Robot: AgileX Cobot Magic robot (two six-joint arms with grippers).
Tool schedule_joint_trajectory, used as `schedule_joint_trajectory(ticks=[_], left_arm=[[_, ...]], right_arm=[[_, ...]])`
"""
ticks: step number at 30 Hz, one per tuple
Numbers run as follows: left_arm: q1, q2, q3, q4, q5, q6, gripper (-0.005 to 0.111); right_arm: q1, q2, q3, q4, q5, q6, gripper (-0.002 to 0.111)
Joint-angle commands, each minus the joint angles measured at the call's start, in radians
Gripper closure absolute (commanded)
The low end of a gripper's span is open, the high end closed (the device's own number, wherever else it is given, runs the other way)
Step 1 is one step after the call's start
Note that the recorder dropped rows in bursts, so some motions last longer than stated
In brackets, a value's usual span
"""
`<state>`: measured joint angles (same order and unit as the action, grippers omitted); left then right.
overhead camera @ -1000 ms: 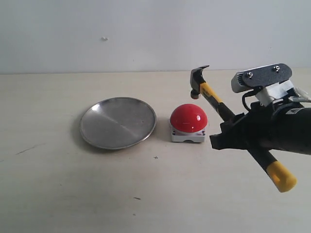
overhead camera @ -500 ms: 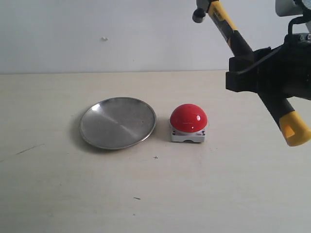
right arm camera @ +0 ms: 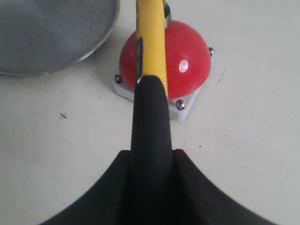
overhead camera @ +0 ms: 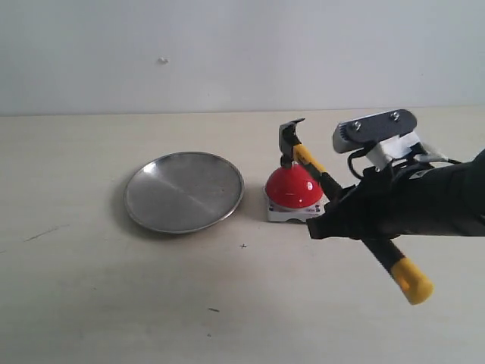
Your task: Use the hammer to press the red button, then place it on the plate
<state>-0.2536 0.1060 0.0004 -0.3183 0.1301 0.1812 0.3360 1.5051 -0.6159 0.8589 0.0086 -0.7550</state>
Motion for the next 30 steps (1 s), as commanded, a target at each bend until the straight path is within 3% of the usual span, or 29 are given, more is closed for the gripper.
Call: schedule_joint_trajectory(ticks=[1, 14, 20, 30], left_arm=[[0.002, -0.002, 0.0, 0.002, -0.004, 0.001, 0.106], [0.002, -0.002, 0.0, 0.002, -0.004, 0.001, 0.106], [0.002, -0.002, 0.0, 0.002, -0.004, 0.001, 0.106], [0.002, -0.002, 0.0, 0.002, -0.004, 0.001, 0.106]], right_arm=[[0.002, 0.015, -0.02, -0.004, -0.085, -0.002, 0.108], [0.002, -0.294, -0.052, 0.039, -0.024, 0.007, 0.108], [0.002, -0.257, -0.092, 0.057, -0.024, 0.007, 0.108], [0.002, -0.018, -0.274, 0.169, 0.131, -0.07, 0.108]])
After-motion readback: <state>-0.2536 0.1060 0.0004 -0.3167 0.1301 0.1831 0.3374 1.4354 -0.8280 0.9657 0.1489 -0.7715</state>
